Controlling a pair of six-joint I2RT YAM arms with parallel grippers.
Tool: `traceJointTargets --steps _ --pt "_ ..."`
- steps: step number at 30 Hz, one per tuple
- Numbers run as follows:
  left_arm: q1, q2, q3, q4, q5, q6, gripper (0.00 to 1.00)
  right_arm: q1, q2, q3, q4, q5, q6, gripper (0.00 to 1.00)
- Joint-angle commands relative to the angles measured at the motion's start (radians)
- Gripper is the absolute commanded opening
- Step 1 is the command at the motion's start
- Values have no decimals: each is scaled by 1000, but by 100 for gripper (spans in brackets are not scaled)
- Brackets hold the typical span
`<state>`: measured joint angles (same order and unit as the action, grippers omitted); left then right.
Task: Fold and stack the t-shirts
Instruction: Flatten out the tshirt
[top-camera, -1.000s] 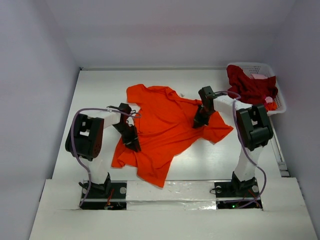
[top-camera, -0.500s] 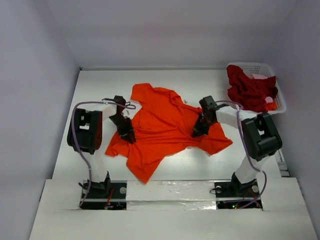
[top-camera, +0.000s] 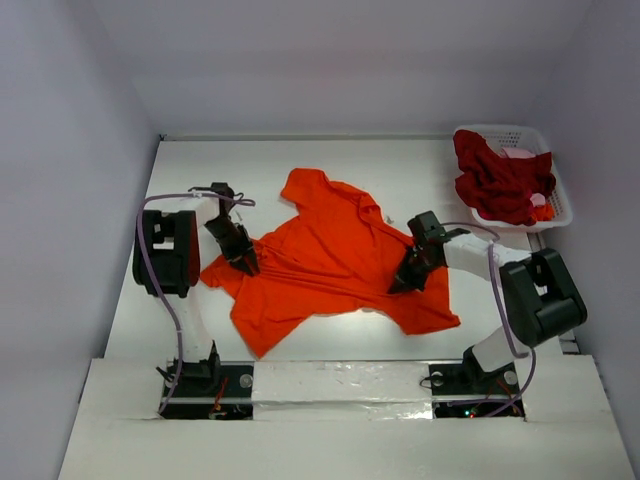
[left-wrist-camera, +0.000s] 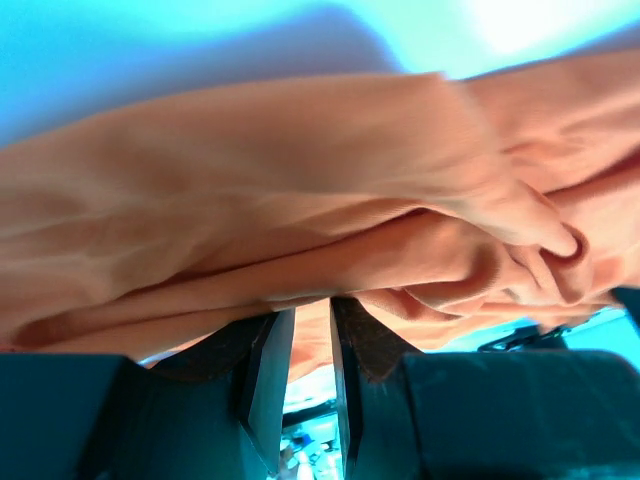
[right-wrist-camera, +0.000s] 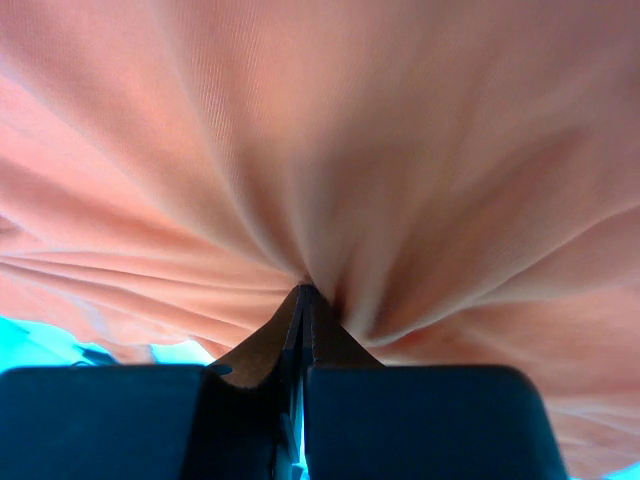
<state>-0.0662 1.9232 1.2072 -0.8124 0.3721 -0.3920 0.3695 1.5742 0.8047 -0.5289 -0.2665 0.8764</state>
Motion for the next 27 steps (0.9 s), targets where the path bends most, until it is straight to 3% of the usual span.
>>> traceJointTargets --steps 1,15,24,27 --pt "43 48 43 58 -148 41 21 13 -54 -45 -68 26 13 0" --pt "62 88 134 45 -176 19 21 22 -213 -114 -109 27 41 0" --pt "42 -208 61 -19 -90 -4 23 69 -149 316 -233 197 -164 0" --pt "29 -327 -71 -4 -78 -19 25 69 -86 493 -243 196 -224 0"
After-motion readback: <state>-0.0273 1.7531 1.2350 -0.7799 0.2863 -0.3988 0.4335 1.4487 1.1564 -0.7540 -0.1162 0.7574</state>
